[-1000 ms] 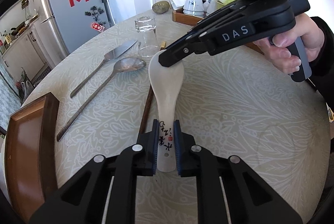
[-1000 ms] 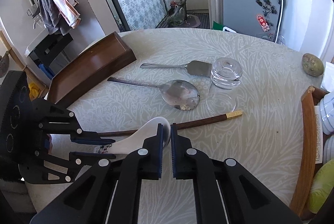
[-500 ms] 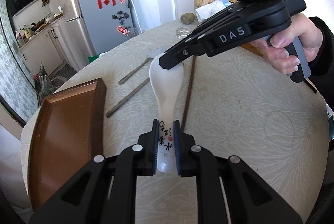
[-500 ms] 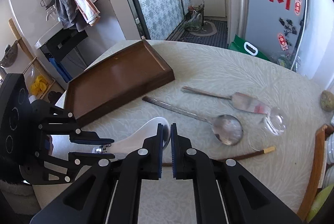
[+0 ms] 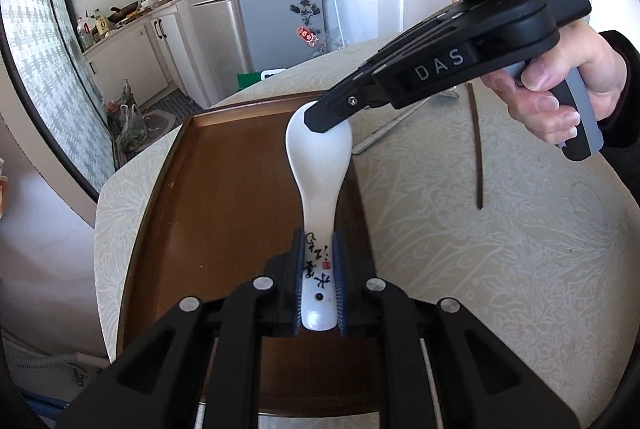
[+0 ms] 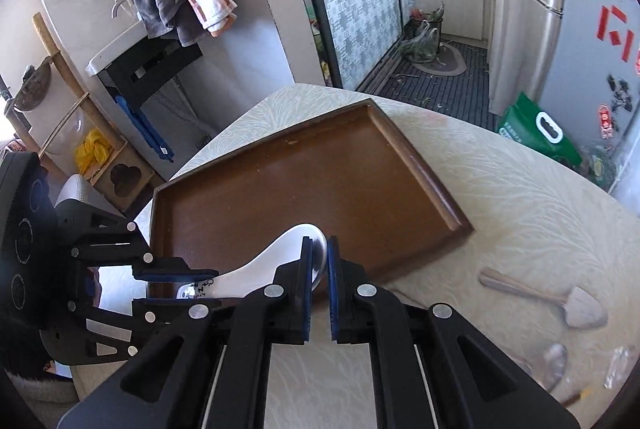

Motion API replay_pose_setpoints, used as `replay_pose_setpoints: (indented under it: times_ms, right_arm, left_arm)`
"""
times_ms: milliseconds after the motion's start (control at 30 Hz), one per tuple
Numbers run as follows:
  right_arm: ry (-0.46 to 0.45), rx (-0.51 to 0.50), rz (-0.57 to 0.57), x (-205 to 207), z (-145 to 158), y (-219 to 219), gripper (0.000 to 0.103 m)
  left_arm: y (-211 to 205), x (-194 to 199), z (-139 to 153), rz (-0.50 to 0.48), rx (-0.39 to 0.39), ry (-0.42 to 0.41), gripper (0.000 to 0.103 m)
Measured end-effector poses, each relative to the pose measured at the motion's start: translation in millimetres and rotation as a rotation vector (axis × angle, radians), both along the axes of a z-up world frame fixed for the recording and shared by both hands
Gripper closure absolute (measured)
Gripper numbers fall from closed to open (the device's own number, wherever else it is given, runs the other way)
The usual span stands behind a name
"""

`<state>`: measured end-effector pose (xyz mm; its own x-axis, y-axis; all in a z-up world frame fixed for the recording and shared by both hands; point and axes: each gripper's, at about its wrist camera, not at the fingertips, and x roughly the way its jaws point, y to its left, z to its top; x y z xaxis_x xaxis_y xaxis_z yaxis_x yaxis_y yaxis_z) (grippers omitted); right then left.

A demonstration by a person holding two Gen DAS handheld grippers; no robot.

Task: Organize utensils
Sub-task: 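Carry the white spoon into the brown wooden tray and open the left gripper, then move the left gripper to the dark chopsticks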

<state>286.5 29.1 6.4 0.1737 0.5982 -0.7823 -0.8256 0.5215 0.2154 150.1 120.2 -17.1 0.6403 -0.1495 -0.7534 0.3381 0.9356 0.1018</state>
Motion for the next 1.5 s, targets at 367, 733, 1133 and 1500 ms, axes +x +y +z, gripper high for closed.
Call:
replay_pose_setpoints:
  times_ms: [367, 733, 1133, 1500]
  right_arm:
    - [0.040, -0.057, 0.006, 11.4, -29.2, 24.2, 0.094]
    - [-0.001, -0.024, -0.041, 12.8, -17.4, 12.0, 0.040]
    - [-0.093, 0.056, -0.180, -1.5, 44.7, -120.2, 0.031]
    - [-0.208, -0.202, -0.211, -14.9, 24.1, -232.3, 0.035]
  left_arm:
    - [23.4, 8.7, -16.4, 0.017, -0.025, 0.031, 0.088]
    - [23.0, 3.1, -3.1, 0.046, -0.037, -0.027, 0.033]
    - [-43.4, -15.5, 44.0, -0.057, -0.032, -0.124, 0.026]
    - [-137.8, 3.2, 2.9, -0.246, 0.003, -0.019, 0.026]
